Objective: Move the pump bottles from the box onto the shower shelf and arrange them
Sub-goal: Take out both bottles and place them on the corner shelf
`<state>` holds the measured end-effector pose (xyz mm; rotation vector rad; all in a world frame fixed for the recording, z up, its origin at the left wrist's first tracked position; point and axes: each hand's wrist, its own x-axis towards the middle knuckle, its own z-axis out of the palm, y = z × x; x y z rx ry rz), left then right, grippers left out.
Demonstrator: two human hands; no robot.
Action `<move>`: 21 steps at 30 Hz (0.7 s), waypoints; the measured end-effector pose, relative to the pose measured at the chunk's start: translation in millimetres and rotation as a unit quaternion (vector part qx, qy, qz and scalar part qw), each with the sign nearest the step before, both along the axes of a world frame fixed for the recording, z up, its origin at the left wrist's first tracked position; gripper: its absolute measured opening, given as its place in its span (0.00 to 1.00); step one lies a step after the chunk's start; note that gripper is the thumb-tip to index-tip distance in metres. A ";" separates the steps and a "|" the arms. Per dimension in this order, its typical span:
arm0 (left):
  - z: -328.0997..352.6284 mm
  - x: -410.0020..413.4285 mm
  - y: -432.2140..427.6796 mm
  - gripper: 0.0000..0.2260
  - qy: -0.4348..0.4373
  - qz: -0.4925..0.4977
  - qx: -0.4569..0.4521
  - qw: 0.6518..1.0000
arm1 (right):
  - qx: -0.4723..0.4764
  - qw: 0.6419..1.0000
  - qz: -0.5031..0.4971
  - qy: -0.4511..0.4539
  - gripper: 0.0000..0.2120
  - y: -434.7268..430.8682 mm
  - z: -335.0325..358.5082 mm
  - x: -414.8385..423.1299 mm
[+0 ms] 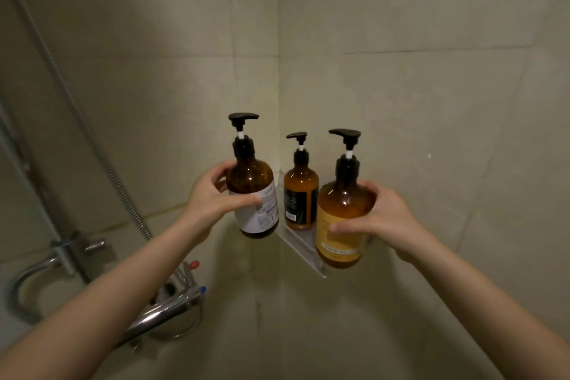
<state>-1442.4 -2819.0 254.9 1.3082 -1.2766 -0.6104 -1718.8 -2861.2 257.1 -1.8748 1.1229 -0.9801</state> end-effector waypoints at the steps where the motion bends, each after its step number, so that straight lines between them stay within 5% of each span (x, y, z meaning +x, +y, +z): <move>1: 1.9 2.9 -13.9 0.34 0.001 0.003 -0.004 1.000 | -0.004 1.000 -0.011 -0.007 0.38 -8.1 2.3 1.2; 21: -26.5 35.0 -165.3 0.35 -0.018 -0.002 0.012 1.000 | 0.008 0.952 -0.305 0.018 0.42 -37.6 -37.4 51.4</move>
